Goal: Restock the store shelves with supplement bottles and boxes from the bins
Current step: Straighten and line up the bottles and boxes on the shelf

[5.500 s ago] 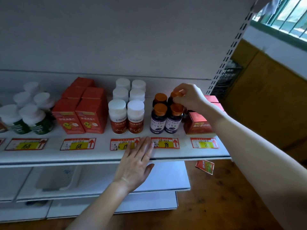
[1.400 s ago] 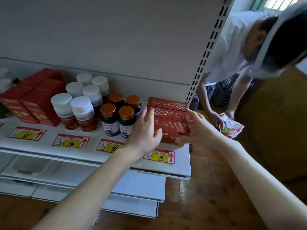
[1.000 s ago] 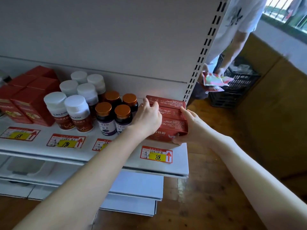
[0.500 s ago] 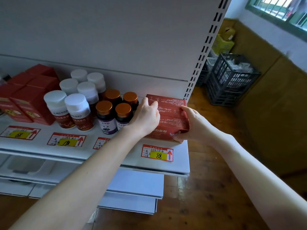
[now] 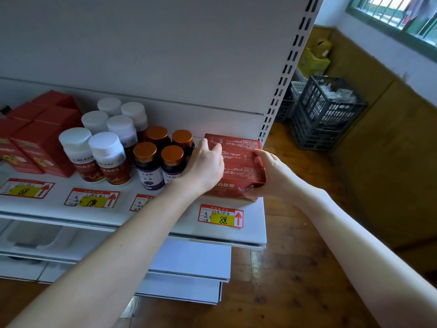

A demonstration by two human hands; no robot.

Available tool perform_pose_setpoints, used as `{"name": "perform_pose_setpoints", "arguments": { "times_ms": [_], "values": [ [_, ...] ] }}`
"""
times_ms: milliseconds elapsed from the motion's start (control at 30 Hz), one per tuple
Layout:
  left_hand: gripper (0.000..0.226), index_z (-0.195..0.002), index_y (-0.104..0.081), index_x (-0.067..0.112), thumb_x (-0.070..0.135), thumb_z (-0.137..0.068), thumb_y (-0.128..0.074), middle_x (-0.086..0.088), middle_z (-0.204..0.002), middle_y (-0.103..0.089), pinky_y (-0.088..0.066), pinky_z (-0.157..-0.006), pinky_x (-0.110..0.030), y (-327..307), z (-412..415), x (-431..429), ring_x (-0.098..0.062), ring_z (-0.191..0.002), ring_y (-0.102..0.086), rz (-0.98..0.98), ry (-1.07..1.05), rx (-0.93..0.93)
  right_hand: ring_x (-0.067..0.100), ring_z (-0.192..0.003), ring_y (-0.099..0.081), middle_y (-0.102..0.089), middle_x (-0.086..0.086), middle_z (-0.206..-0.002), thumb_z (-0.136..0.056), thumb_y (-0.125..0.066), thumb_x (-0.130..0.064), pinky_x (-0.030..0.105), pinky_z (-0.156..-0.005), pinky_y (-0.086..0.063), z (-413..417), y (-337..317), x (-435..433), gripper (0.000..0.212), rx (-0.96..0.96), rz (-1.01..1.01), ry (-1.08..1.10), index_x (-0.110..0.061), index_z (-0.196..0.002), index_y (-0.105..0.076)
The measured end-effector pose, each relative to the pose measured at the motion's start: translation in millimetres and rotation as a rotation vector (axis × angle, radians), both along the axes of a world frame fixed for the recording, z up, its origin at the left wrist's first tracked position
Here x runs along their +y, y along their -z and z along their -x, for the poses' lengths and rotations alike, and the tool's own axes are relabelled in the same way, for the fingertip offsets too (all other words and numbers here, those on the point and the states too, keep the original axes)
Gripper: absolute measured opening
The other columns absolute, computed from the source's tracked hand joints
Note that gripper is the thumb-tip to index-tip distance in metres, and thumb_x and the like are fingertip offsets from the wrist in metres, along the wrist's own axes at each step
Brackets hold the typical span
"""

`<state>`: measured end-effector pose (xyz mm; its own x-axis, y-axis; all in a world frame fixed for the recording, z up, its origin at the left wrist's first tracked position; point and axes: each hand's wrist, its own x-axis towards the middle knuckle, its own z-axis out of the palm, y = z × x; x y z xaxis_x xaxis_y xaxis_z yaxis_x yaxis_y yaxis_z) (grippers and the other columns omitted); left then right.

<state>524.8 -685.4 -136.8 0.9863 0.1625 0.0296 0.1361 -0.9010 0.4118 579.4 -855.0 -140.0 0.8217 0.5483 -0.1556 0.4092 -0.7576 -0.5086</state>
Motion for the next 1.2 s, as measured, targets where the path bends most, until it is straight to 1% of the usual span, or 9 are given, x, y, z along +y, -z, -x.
{"name": "perform_pose_setpoints", "arguments": {
  "times_ms": [100, 267, 367, 500, 633, 800, 1000, 1133, 1200],
  "values": [
    [0.042, -0.139, -0.035, 0.004, 0.019, -0.101, -0.030, -0.021, -0.144, -0.028, -0.038, -0.102, -0.036, 0.9, 0.8, -0.6, -0.033, -0.130, -0.035, -0.002, 0.000, -0.002, 0.016, -0.124, -0.038, -0.029, 0.003, -0.145, -0.065, -0.081, -0.032, 0.018, -0.088, -0.035, -0.1, -0.2, 0.6, 0.107, -0.002, 0.014, -0.012, -0.020, -0.145, -0.013],
    [0.044, -0.143, -0.030, 0.005, 0.020, -0.101, -0.029, -0.021, -0.148, -0.024, -0.035, -0.105, -0.036, 1.5, 1.5, -1.2, -0.033, -0.134, -0.030, -0.004, -0.003, -0.002, 0.016, -0.127, -0.036, -0.026, 0.002, -0.147, -0.065, -0.081, -0.033, 0.019, -0.092, -0.034, 0.4, 0.0, -0.1, 0.108, 0.008, 0.007, -0.011, -0.020, -0.146, -0.011],
    [0.044, -0.143, -0.030, 0.005, 0.020, -0.101, -0.029, -0.021, -0.148, -0.023, -0.037, -0.104, -0.036, 1.9, 1.4, -2.3, -0.034, -0.134, -0.032, 0.003, -0.011, 0.003, 0.016, -0.129, -0.034, -0.024, 0.002, -0.149, -0.066, -0.081, -0.033, 0.021, -0.096, -0.034, 0.4, -0.4, -0.5, 0.108, 0.018, 0.004, -0.016, -0.020, -0.147, -0.010],
    [0.045, -0.143, -0.029, 0.005, 0.019, -0.101, -0.030, -0.021, -0.149, -0.021, -0.038, -0.103, -0.036, 2.2, 0.4, -2.7, -0.035, -0.135, -0.031, 0.014, -0.023, 0.002, 0.016, -0.131, -0.032, -0.021, 0.002, -0.150, -0.066, -0.081, -0.030, 0.020, -0.097, -0.032, 1.7, -0.2, -1.6, 0.110, 0.032, -0.007, -0.019, -0.020, -0.147, -0.008],
    [0.045, -0.143, -0.029, 0.005, 0.018, -0.100, -0.031, -0.022, -0.149, -0.021, -0.033, -0.107, -0.037, 1.0, 0.6, -4.4, -0.035, -0.137, -0.026, 0.013, -0.034, 0.001, 0.016, -0.132, -0.031, -0.018, 0.002, -0.150, -0.067, -0.081, -0.029, 0.021, -0.099, -0.034, 2.3, -0.8, -2.0, 0.113, 0.061, -0.016, -0.023, -0.020, -0.148, -0.003],
    [0.043, -0.141, -0.033, 0.004, 0.018, -0.100, -0.031, -0.021, -0.149, -0.024, -0.036, -0.104, -0.036, -1.9, 1.0, -5.3, -0.034, -0.135, -0.031, 0.024, -0.049, -0.004, 0.017, -0.132, -0.031, -0.018, 0.002, -0.150, -0.066, -0.081, -0.030, 0.023, -0.101, -0.035, 2.1, -1.3, -1.8, 0.114, 0.060, -0.011, -0.025, -0.020, -0.148, -0.002],
    [0.045, -0.144, -0.028, 0.006, 0.019, -0.101, -0.031, -0.020, -0.153, -0.015, -0.029, -0.109, -0.039, -0.3, 0.2, -6.0, -0.034, -0.140, -0.021, 0.024, -0.060, -0.021, 0.017, -0.130, -0.032, -0.018, 0.002, -0.149, -0.065, -0.082, -0.028, 0.025, -0.102, -0.035, 2.0, 0.2, -5.1, 0.117, 0.069, -0.036, -0.034, -0.021, -0.148, 0.000],
    [0.045, -0.144, -0.029, 0.007, 0.021, -0.100, -0.031, -0.019, -0.152, -0.019, -0.031, -0.108, -0.039, 0.6, 1.1, -6.2, -0.032, -0.140, -0.022, -0.012, -0.068, -0.060, 0.017, -0.130, -0.033, -0.019, 0.002, -0.148, -0.064, -0.083, -0.031, 0.030, -0.104, -0.040, 1.7, 0.6, -7.3, 0.116, 0.042, -0.028, -0.046, -0.024, -0.147, -0.001],
    [0.044, -0.142, -0.033, 0.006, 0.021, -0.100, -0.032, -0.018, -0.151, -0.023, -0.035, -0.105, -0.039, -1.5, 2.8, -7.7, -0.030, -0.138, -0.026, -0.040, -0.058, -0.100, 0.020, -0.134, -0.029, -0.017, 0.003, -0.150, -0.064, -0.082, -0.035, 0.036, -0.108, -0.037, 3.1, -0.9, -9.0, 0.115, 0.004, 0.003, -0.050, -0.024, -0.148, -0.003]
  ]
}}
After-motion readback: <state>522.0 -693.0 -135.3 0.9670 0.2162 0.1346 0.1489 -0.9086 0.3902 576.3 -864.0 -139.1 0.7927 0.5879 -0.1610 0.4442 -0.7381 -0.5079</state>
